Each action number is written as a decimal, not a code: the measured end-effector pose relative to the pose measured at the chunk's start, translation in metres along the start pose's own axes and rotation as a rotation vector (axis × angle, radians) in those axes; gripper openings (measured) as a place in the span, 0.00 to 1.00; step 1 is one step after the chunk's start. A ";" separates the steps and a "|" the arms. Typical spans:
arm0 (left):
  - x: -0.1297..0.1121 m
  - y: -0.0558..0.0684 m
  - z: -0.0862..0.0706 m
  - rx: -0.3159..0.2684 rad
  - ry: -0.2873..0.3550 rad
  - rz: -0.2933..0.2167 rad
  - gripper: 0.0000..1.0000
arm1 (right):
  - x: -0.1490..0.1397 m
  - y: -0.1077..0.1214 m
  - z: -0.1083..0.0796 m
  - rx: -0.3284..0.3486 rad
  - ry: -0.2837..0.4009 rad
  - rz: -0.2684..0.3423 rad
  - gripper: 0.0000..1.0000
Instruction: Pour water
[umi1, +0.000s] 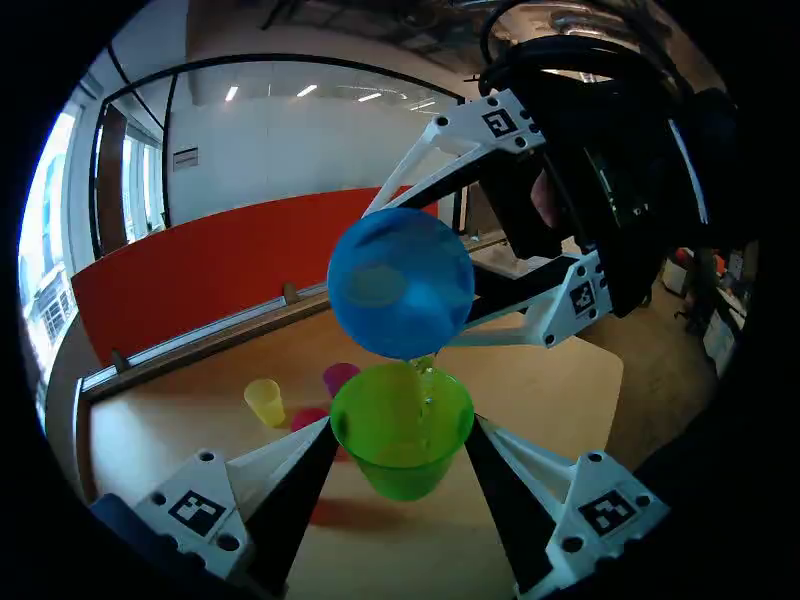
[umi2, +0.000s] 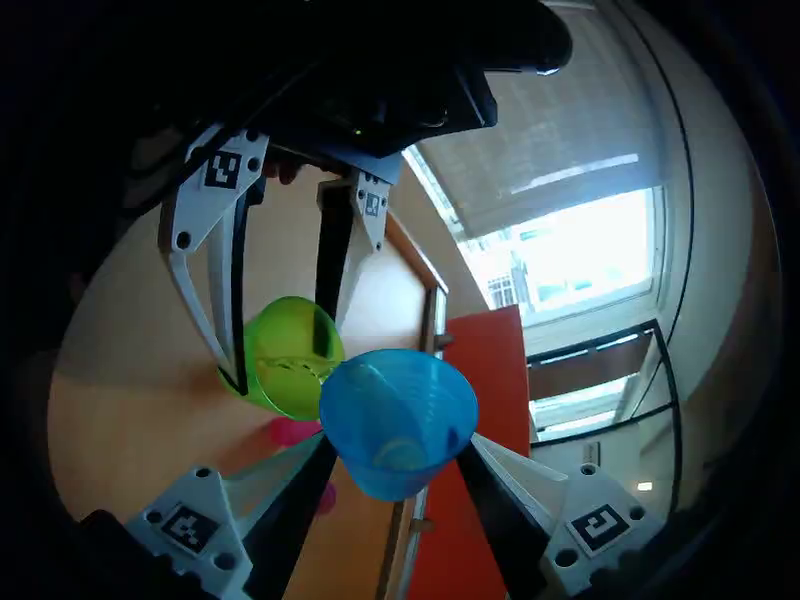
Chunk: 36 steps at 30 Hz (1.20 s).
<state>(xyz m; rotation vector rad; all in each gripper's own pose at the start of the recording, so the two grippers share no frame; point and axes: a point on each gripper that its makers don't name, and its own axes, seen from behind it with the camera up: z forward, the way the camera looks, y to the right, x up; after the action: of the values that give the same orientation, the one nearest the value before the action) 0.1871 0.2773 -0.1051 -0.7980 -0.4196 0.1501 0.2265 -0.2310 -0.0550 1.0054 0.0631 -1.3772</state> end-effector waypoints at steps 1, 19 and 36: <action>0.000 0.000 0.000 0.000 0.000 0.000 0.87 | 0.000 0.000 0.000 -0.001 0.000 -0.001 0.84; 0.002 0.000 0.002 0.001 0.003 -0.002 0.87 | -0.001 0.006 0.001 -0.010 -0.001 -0.040 0.85; 0.003 0.000 0.002 0.000 0.004 -0.002 0.87 | -0.005 0.014 0.003 -0.026 -0.006 -0.085 0.85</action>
<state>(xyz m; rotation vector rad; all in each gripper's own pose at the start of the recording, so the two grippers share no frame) 0.1887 0.2796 -0.1034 -0.7979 -0.4166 0.1469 0.2356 -0.2310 -0.0427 0.9865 0.1202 -1.4526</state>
